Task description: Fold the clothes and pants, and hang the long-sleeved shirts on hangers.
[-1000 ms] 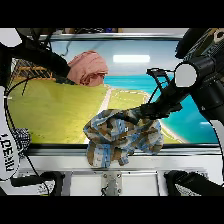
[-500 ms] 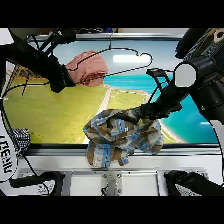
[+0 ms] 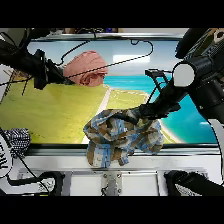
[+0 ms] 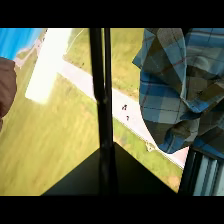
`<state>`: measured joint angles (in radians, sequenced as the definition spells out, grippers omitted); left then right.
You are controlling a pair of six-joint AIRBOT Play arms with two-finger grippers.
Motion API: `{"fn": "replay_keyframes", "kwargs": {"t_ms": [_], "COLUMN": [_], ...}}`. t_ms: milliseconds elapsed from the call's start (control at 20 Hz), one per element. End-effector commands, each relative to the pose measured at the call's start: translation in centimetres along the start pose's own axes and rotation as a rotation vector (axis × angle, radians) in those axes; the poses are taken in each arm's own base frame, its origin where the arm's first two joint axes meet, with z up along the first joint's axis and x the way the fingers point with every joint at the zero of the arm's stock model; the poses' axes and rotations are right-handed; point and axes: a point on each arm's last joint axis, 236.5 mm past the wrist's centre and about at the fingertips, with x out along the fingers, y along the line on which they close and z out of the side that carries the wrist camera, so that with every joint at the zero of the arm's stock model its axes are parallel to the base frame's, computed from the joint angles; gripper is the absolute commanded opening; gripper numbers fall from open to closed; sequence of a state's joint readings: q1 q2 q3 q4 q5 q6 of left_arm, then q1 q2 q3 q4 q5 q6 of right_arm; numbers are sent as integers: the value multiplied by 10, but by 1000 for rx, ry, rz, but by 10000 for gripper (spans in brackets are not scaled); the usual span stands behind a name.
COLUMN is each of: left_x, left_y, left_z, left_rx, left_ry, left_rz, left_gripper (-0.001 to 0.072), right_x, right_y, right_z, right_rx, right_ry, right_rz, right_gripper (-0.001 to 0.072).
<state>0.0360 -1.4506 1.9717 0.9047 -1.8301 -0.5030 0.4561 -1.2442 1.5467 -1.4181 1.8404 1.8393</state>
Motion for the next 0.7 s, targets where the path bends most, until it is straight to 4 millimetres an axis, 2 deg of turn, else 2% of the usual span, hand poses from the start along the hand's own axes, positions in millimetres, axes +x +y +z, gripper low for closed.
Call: {"fn": "replay_keyframes", "kwargs": {"t_ms": [0, 100, 350, 650], "left_x": [-1, 5, 24, 66], "left_y": [-8, -19, -48, -85], "left_z": [-9, -28, -80, -117], "left_rx": [30, 32, 66, 82], "left_ry": [-50, -64, -76, -104], "left_rz": [-41, -85, -125, -229], "left_gripper": [11, 11, 12, 12], "right_x": [-5, -14, -37, -43], "right_y": [4, 2, -20, -27], "right_z": [-1, 1, 0, 2], "right_rx": [-50, -52, 38, 128], "right_ry": [-16, -65, -145, -152], "right_rz": [23, 32, 51, 109], "right_gripper": [21, 21, 21, 20]}}
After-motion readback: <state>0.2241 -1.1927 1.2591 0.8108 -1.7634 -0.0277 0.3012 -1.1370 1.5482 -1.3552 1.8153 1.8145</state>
